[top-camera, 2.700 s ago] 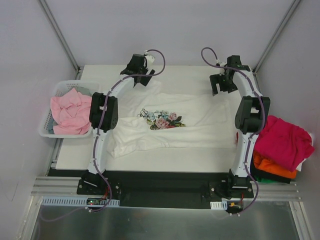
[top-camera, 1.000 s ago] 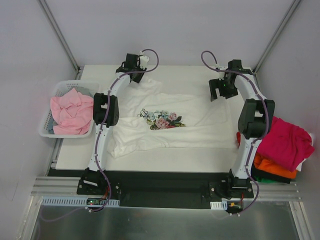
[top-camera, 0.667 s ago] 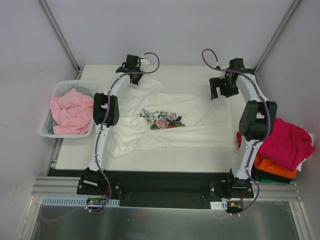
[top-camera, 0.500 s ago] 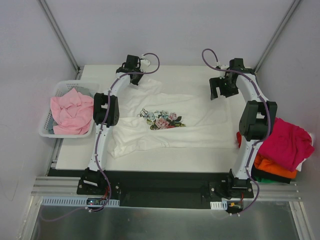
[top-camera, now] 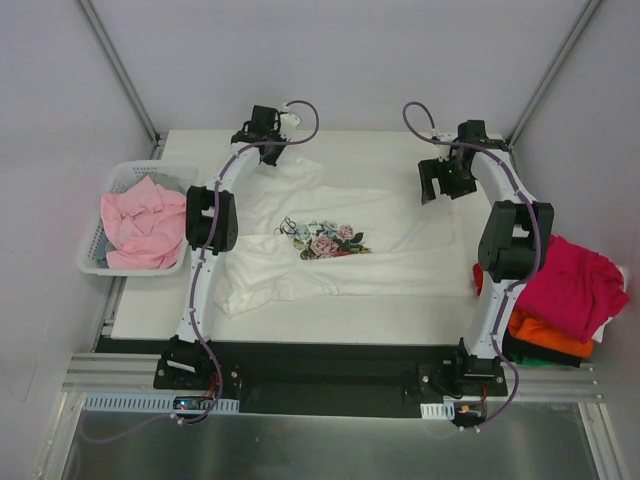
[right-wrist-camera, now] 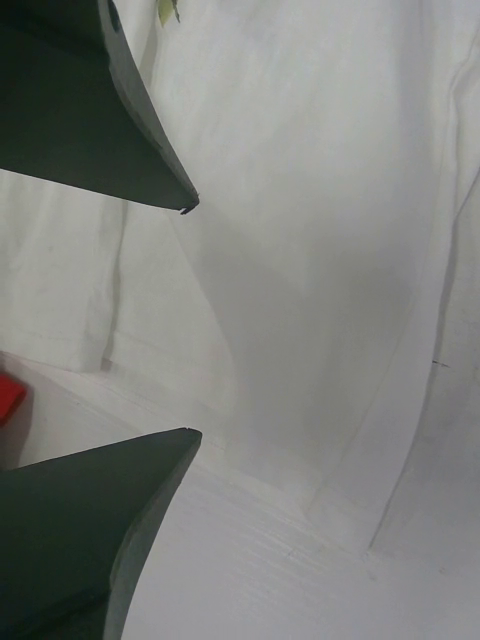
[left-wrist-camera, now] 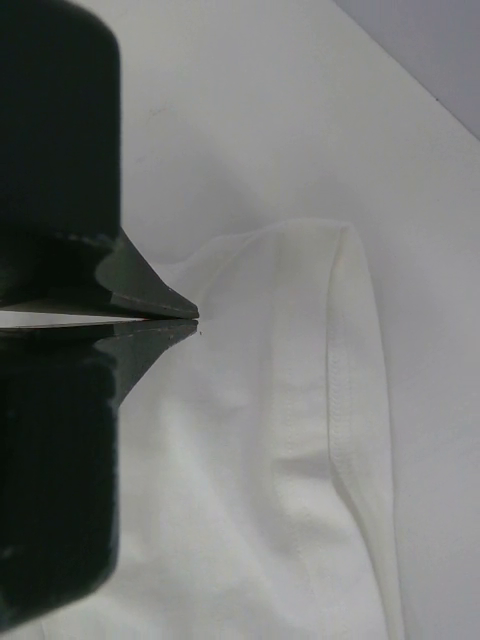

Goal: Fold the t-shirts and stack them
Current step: Fold the tshirt

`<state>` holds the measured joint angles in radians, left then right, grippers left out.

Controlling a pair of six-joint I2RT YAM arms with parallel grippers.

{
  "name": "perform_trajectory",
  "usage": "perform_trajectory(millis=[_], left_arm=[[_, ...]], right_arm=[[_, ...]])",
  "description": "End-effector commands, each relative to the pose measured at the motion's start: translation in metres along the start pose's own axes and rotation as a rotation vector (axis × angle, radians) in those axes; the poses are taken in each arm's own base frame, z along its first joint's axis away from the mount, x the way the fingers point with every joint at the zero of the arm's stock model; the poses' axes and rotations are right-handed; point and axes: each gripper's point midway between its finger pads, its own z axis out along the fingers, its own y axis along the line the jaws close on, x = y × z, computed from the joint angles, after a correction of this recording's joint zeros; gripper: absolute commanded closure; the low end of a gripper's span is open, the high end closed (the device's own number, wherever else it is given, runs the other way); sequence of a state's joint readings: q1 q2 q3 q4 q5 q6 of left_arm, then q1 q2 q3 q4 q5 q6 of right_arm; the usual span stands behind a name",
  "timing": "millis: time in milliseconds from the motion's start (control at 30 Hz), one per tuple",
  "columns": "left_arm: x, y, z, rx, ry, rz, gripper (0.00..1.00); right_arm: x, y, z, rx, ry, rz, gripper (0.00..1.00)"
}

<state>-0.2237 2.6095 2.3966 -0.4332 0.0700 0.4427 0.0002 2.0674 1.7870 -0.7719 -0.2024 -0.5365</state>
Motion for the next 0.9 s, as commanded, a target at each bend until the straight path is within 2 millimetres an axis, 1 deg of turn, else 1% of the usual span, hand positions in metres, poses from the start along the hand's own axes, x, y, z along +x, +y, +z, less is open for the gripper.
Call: perform_trajectory(millis=[0, 133, 167, 200, 233, 267, 300, 333, 400, 433, 533, 667, 700, 733, 767, 800, 833, 867], left_arm=[[-0.067, 0.018, -0.063, -0.062, -0.139, 0.044, 1.0], [-0.076, 0.026, -0.076, -0.097, -0.152, 0.08, 1.0], [-0.076, 0.03, -0.076, -0.117, -0.149, 0.087, 1.0], [-0.081, 0.035, -0.078, -0.137, -0.163, 0.105, 1.0], [-0.08, 0.036, -0.073, -0.142, -0.162, 0.115, 0.93], [-0.081, 0.038, -0.072, -0.146, -0.167, 0.122, 0.81], [-0.085, 0.04, -0.071, -0.152, -0.175, 0.14, 0.4], [-0.08, 0.039, -0.062, -0.147, -0.167, 0.147, 0.33], [-0.084, 0.037, -0.058, -0.137, -0.18, 0.175, 0.2], [-0.078, 0.035, -0.049, -0.131, -0.17, 0.181, 0.11], [-0.072, 0.035, -0.038, -0.12, -0.16, 0.2, 0.05], [-0.061, 0.029, -0.037, -0.099, -0.133, 0.208, 0.05], [-0.053, 0.024, -0.038, -0.084, -0.109, 0.216, 0.05], [-0.048, 0.023, -0.039, -0.078, -0.097, 0.216, 0.05], [-0.034, 0.019, -0.035, -0.069, -0.06, 0.227, 0.07], [-0.037, 0.02, -0.044, -0.078, -0.058, 0.228, 0.07], [-0.035, 0.019, -0.046, -0.08, -0.051, 0.23, 0.08], [-0.027, 0.018, -0.046, -0.078, -0.031, 0.228, 0.08]], right_arm=[[0.0, 0.0, -0.003, 0.017, 0.003, -0.029, 0.05], [0.0, 0.0, -0.003, 0.018, 0.004, -0.033, 0.05], [-0.001, 0.001, -0.003, 0.017, 0.002, -0.034, 0.05], [0.0, 0.001, -0.002, 0.016, 0.005, -0.035, 0.05], [0.0, 0.002, -0.002, 0.014, 0.005, -0.037, 0.05], [0.0, 0.003, -0.002, 0.013, 0.005, -0.039, 0.05], [0.001, 0.003, -0.001, 0.012, 0.011, -0.036, 0.05], [0.002, 0.005, 0.0, 0.008, 0.011, -0.037, 0.05], [0.004, 0.006, 0.0, 0.004, 0.017, -0.039, 0.05], [0.004, 0.007, 0.0, 0.003, 0.018, -0.042, 0.05], [0.005, 0.007, -0.002, 0.003, 0.019, -0.046, 0.05], [0.008, 0.007, -0.003, 0.003, 0.023, -0.055, 0.05], [0.008, 0.008, -0.004, 0.003, 0.023, -0.056, 0.05], [0.01, 0.007, -0.003, 0.001, 0.027, -0.054, 0.05], [0.009, 0.008, -0.003, -0.002, 0.025, -0.057, 0.05], [0.01, 0.009, -0.003, -0.006, 0.027, -0.056, 0.05], [0.01, 0.009, -0.002, -0.006, 0.026, -0.057, 0.05], [0.009, 0.009, -0.002, -0.005, 0.021, -0.062, 0.05]])
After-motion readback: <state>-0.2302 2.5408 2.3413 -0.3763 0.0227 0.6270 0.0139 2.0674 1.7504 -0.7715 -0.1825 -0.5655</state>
